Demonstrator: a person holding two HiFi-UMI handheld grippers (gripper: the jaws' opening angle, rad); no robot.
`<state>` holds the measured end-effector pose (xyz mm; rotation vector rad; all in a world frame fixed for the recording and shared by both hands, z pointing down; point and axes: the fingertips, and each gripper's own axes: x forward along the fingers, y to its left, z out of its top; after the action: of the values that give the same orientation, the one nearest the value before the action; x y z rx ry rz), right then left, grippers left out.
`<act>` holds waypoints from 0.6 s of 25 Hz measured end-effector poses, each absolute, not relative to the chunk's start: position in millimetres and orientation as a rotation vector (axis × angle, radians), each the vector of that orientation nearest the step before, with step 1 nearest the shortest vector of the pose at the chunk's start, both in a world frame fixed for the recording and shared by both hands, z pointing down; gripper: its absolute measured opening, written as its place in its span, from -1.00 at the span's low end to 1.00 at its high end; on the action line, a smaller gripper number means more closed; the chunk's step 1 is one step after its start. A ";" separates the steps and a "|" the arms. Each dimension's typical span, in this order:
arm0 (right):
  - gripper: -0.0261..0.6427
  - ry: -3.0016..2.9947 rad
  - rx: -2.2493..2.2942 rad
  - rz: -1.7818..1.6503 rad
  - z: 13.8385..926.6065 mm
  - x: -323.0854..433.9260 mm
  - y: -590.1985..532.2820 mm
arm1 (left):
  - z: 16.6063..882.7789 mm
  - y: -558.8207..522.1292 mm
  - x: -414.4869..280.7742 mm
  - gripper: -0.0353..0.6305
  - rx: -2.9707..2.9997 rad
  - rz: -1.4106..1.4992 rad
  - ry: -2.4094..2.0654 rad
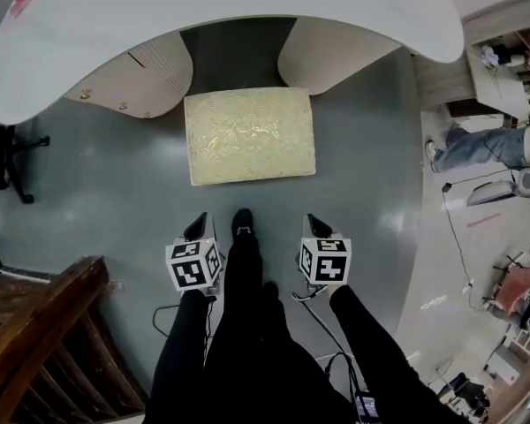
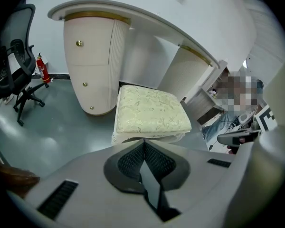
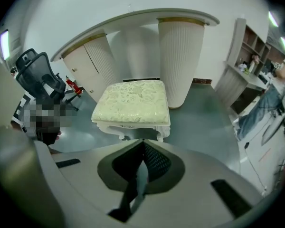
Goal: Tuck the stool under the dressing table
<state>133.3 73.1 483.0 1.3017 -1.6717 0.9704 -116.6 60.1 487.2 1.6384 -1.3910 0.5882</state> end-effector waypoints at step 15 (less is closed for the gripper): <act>-0.91 -1.614 1.262 1.010 574.9 130.5 44.1 | 591.7 39.0 -124.6 -0.87 1.575 0.641 -1.351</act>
<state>130.5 44.1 574.9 1.2619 -1.6138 1.0103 -124.6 39.0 591.7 1.5746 -1.3514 0.6412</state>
